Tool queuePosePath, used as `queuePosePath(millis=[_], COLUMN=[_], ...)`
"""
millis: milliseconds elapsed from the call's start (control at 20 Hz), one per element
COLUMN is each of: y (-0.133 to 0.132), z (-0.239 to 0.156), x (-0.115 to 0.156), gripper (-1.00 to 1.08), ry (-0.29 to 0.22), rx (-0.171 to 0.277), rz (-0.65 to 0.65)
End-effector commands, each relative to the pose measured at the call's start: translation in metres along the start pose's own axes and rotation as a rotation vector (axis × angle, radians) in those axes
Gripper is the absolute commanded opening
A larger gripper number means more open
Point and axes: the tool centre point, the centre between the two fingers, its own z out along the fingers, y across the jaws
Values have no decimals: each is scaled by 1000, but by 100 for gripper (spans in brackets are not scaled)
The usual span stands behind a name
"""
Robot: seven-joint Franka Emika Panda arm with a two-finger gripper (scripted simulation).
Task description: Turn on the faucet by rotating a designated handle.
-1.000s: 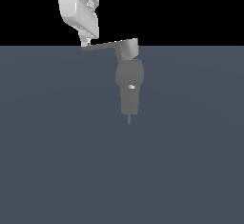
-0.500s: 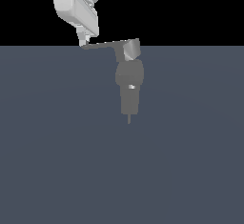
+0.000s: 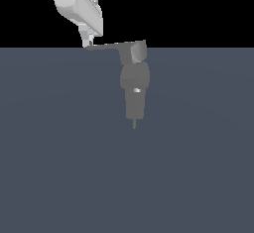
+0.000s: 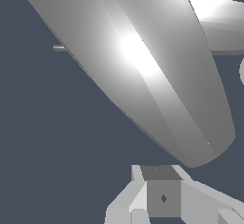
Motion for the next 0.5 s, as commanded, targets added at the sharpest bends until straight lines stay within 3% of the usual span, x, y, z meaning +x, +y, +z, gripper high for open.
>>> queuePosePath(millis=[0,450], y=[7,31], z=[3,6], x=[11,31], gripper=[-100,-100], ry=[3,4], rx=[-9,-17], rz=[9,10])
